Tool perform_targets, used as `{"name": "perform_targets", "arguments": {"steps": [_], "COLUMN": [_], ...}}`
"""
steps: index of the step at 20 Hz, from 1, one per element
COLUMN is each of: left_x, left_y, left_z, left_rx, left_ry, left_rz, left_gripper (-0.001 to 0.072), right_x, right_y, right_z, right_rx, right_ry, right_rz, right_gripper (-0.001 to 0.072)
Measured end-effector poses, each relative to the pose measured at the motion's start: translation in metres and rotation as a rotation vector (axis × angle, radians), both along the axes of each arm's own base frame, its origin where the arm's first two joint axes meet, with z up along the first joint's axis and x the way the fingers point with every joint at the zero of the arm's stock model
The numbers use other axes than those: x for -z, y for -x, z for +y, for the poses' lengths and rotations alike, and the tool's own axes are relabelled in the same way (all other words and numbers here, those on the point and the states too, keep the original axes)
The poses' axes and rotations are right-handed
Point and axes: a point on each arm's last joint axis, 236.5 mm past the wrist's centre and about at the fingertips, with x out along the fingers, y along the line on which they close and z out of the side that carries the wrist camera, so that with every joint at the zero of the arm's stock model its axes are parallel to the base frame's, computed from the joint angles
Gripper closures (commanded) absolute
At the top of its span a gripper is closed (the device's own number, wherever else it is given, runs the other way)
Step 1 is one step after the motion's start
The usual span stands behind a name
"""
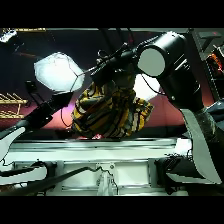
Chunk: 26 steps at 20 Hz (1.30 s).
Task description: Fold the clothes and pants, and hang the long-sleeved shirts on hangers.
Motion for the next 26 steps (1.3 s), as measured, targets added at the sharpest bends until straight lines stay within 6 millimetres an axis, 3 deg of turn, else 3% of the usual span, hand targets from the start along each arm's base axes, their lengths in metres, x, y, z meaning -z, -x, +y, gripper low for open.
{"name": "perform_targets", "arguments": {"steps": [4, 9, 11, 14, 18, 21, 26], "left_x": [0.003, 0.0, -0.002, -0.004, 0.003, 0.006, 0.005], "left_y": [-0.002, -0.032, -0.043, -0.047, -0.024, -0.009, -0.004], "left_z": [-0.013, 0.004, 0.016, 0.024, -0.001, -0.017, -0.024], "left_rx": [-0.002, -0.152, -0.216, -0.244, -0.117, -0.045, -0.01], "left_ry": [0.03, 0.117, 0.149, 0.168, 0.114, 0.083, 0.068], "left_rz": [-0.001, 0.014, 0.02, 0.015, -0.006, -0.022, -0.044], "left_gripper": [0.0696, 0.0696, 0.0696, 0.0696, 0.0696, 0.0696, 0.0696], "right_x": [0.002, 0.012, 0.014, 0.01, -0.003, -0.004, 0.009], "right_y": [0.031, 0.068, 0.065, 0.038, 0.006, 0.013, 0.051], "right_z": [0.02, 0.03, 0.026, 0.017, 0.009, 0.015, 0.027], "right_rx": [-0.085, -0.172, -0.165, -0.1, -0.021, -0.037, -0.118], "right_ry": [-0.03, 0.016, 0.036, 0.039, -0.016, -0.034, 0.018], "right_rz": [0.074, 0.142, 0.127, 0.057, -0.009, 0.011, 0.087], "right_gripper": [0.0649, 0.0648, 0.0648, 0.0648, 0.0648, 0.0648, 0.0648]}}
